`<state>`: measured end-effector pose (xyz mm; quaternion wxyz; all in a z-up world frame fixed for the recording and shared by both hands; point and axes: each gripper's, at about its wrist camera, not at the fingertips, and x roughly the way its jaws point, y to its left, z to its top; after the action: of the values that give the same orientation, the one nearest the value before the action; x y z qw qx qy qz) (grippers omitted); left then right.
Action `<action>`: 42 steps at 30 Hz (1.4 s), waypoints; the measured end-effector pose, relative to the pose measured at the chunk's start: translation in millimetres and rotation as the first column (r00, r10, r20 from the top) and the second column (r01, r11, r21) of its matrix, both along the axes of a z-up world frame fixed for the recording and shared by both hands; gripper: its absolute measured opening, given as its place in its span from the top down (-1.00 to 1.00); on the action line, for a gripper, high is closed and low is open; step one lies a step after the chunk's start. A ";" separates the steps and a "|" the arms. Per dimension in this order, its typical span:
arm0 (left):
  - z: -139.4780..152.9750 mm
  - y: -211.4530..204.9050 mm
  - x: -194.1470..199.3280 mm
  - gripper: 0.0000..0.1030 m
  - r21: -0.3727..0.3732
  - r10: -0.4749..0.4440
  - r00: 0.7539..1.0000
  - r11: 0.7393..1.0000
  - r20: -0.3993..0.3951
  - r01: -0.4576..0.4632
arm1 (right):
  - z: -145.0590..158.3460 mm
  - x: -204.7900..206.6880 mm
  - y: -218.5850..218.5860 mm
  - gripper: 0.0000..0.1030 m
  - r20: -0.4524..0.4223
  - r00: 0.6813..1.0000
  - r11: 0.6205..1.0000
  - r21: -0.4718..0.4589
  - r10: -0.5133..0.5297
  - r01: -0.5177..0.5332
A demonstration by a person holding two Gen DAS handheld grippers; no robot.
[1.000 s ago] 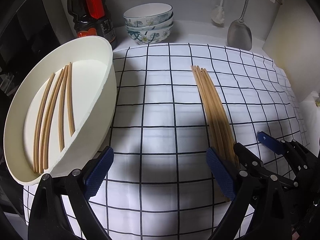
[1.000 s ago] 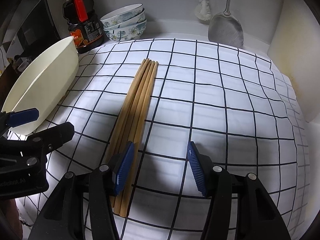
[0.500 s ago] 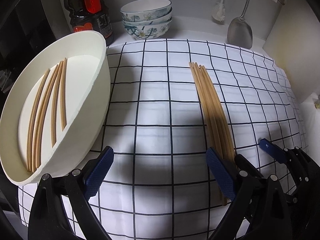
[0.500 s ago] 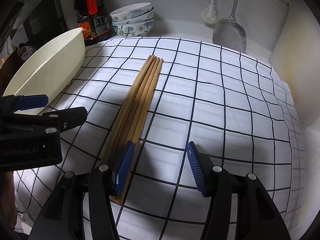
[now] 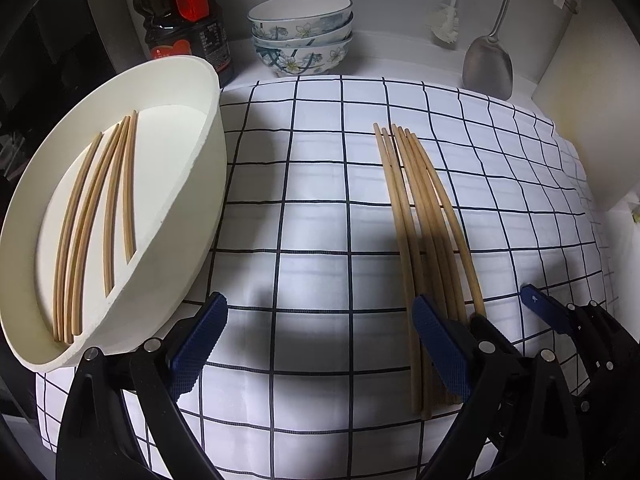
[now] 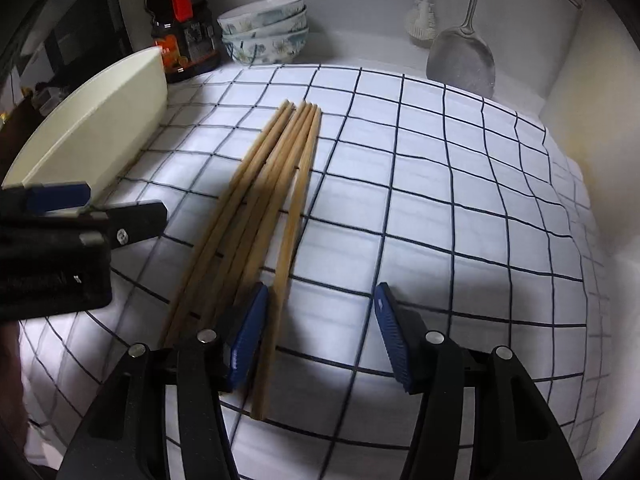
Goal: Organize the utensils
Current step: 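Separate one chopstick from the bundle and close the right gripper on it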
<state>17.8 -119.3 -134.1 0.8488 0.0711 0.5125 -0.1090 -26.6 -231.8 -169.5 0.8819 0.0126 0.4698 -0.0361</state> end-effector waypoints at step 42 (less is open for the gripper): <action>-28.3 -39.2 29.6 -0.41 -0.002 0.026 0.998 1.000 0.052 -0.026 | -2.2 28.3 -31.0 0.03 0.074 0.997 1.000 -0.003 0.028 -0.028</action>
<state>47.4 -158.5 -162.4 0.8633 0.0664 0.4909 -0.0964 1.6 -262.8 -171.7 0.8991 0.0067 0.4370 -0.0235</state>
